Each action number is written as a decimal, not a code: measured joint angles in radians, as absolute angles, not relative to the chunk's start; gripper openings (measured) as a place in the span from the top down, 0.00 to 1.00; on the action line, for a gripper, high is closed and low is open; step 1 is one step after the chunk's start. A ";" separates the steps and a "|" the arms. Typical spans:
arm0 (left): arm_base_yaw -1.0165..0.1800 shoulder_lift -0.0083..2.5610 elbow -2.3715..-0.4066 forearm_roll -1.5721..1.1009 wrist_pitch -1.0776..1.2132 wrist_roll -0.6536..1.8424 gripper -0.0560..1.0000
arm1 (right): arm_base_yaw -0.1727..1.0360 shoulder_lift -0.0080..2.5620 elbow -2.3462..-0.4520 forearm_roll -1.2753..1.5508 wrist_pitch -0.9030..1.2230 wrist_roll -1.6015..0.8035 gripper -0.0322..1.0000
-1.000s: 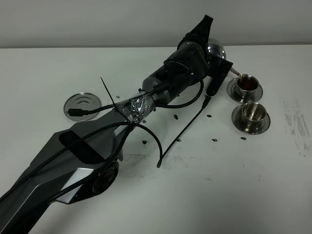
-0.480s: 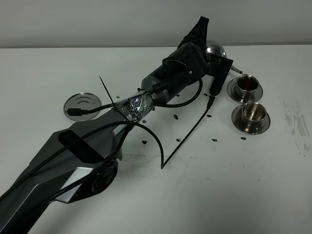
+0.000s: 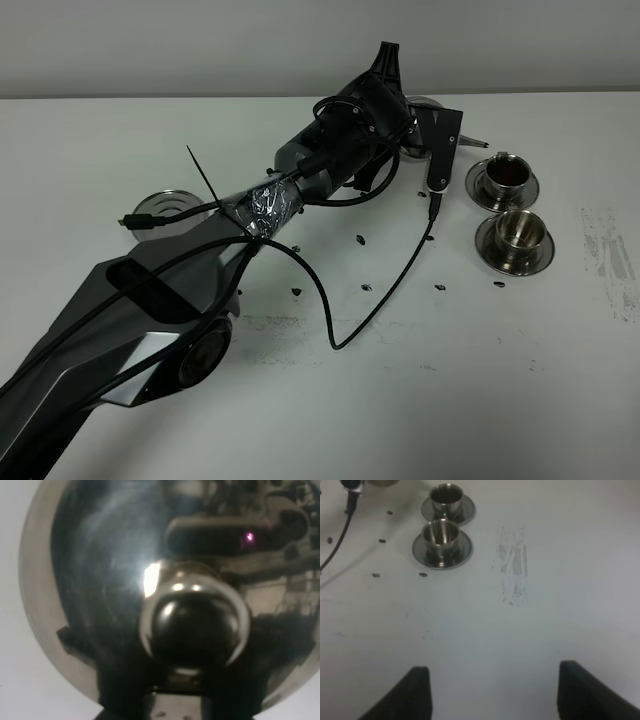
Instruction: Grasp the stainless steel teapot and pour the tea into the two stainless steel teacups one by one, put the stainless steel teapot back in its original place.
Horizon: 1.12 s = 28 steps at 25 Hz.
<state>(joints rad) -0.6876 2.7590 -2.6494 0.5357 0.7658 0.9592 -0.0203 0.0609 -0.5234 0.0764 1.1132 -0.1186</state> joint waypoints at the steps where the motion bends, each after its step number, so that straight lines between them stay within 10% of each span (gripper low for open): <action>1: -0.686 2.752 -2.649 0.516 0.778 0.958 0.79 | -0.020 0.061 -0.523 0.076 1.113 -0.119 0.46; 14: -0.664 2.471 -2.243 0.223 0.780 0.868 0.79 | -0.020 0.061 -0.523 0.076 1.113 -0.119 0.46; 28: -0.658 2.460 -2.220 0.118 0.901 0.554 0.79 | -0.020 0.061 -0.523 0.073 1.113 -0.119 0.46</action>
<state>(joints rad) -0.6581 2.4596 -2.2202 0.1181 0.9006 0.5540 -0.0203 0.0609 -0.5234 0.0733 1.1132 -0.1186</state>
